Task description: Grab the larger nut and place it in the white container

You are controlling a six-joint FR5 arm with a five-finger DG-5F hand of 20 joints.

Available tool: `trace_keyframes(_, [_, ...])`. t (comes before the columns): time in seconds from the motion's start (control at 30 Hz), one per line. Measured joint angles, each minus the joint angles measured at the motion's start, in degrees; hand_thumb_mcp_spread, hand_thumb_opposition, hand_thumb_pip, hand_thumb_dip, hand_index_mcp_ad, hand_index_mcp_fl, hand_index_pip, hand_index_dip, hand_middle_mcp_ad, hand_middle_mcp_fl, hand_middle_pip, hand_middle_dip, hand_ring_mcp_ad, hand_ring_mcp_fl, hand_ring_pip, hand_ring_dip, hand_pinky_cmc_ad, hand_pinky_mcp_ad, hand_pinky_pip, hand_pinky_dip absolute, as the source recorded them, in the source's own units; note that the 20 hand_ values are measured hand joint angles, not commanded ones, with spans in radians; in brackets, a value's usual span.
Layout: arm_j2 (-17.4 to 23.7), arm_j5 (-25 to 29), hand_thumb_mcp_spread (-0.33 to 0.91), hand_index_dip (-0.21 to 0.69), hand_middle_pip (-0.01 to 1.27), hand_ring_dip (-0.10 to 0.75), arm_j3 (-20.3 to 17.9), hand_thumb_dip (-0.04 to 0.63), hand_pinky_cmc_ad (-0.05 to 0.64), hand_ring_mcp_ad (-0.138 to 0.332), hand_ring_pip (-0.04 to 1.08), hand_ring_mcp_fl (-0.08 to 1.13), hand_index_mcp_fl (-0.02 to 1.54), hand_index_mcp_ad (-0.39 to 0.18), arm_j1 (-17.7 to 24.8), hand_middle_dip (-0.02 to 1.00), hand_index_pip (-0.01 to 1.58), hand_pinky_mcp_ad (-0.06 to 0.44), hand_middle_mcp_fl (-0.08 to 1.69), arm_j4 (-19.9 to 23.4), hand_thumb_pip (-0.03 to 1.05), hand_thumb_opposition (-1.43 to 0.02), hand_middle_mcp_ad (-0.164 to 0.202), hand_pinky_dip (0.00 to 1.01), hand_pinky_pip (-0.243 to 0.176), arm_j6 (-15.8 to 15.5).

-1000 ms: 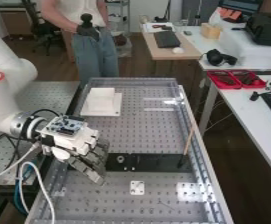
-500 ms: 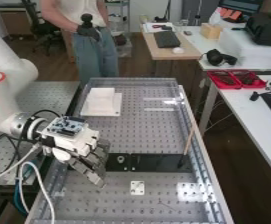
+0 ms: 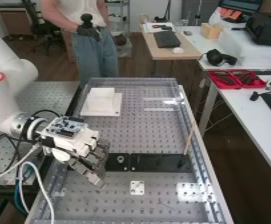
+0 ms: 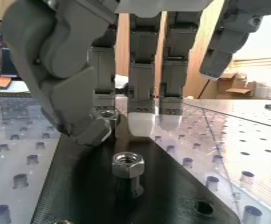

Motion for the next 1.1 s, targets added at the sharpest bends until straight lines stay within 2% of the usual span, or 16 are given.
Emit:
trace_keyframes(0.23, [0.1, 0.4, 0.42, -0.042, 0.96, 0.545, 0.1, 0.354, 0.29, 0.03, 0.64, 0.49, 0.43, -0.218, 0.0, 0.78, 1.39, 0.248, 0.67, -0.4, 0.67, -0.94, 0.0, 0.28, 0.033, -0.5])
trace_keyframes(0.27, [0.1, 0.5, 0.42, -0.042, 0.94, 0.546, 0.2, 0.354, 0.29, 0.03, 0.64, 0.5, 0.42, -0.218, 0.0, 0.78, 1.39, 0.251, 0.69, -0.6, 0.67, -0.94, 0.0, 0.27, 0.051, -0.4])
trace_keyframes(0.37, [0.1, 0.5, 0.42, -0.028, 0.94, 0.546, 0.7, 0.361, 0.29, 0.03, 0.62, 0.5, 0.42, -0.22, -0.1, 0.78, 1.39, 0.248, 0.71, -1.5, 0.68, -0.95, 0.0, 0.25, 0.052, -0.5])
trace_keyframes(0.5, [-0.2, 0.7, 0.4, 0.03, 0.92, 0.559, 1.4, 0.405, 0.29, 0.028, 0.6, 0.51, 0.42, -0.218, -0.1, 0.78, 1.4, 0.251, 0.71, -2.6, 0.68, -0.95, 0.0, 0.25, 0.059, -0.3])
trace_keyframes(0.7, [-0.5, 0.5, 0.39, 0.047, 0.93, 0.557, 2.3, 0.489, 0.29, 0.028, 0.6, 0.51, 0.42, -0.218, -0.1, 0.8, 1.43, 0.251, 0.71, -3.6, 0.67, -0.95, 0.002, 0.25, 0.066, -0.7])
trace_keyframes(0.93, [-0.1, 0.4, 0.39, 0.047, 0.92, 0.557, 2.3, 0.483, 0.29, 0.028, 0.6, 0.51, 0.42, -0.216, 0.0, 0.79, 1.41, 0.248, 0.7, -4.2, 0.66, -0.95, 0.0, 0.25, 0.066, -1.6])
trace_keyframes(1.1, [0.6, 0.3, 0.39, 0.017, 0.92, 0.557, 2.0, 0.382, 0.29, 0.028, 0.61, 0.51, 0.42, -0.216, 0.0, 0.79, 1.39, 0.265, 0.7, -4.3, 0.66, -0.94, 0.0, 0.25, 0.066, -1.9])
